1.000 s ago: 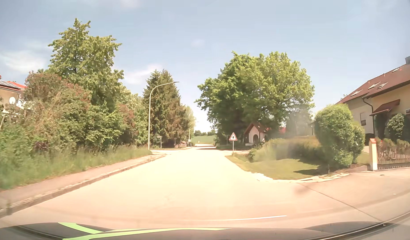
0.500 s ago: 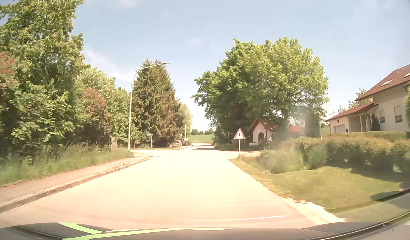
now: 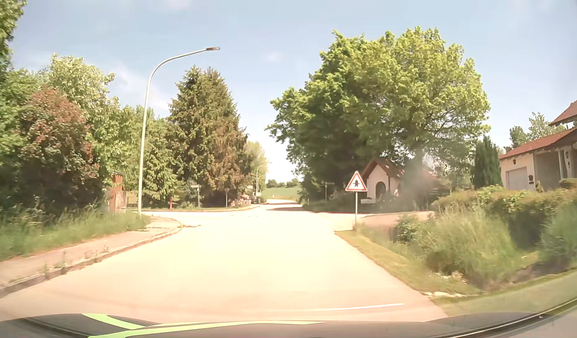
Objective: Follow the waypoints while adhering to traffic rules and regulations
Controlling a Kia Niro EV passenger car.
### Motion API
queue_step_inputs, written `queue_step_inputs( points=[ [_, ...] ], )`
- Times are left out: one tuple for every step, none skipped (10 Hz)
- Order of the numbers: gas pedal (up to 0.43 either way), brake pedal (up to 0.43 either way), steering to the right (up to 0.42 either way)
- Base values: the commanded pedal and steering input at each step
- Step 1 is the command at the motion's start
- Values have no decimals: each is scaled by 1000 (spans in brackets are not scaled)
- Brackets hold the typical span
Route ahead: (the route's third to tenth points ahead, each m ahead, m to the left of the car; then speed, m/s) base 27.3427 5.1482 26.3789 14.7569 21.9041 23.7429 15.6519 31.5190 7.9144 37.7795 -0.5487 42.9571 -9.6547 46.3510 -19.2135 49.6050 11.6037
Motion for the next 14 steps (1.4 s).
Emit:
queue_step_inputs(
  points=[
    [0,250,4],
    [0,256,4],
    [0,256,4],
    [0,256,4],
    [0,262,4],
    [0,256,1],
    [0,262,-3],
    [0,262,-7],
    [0,262,-17],
    [0,262,-32],
    [0,262,-51],
    [0,262,-69],
    [0,250,-91],
    [0,238,-108]
  ],
)
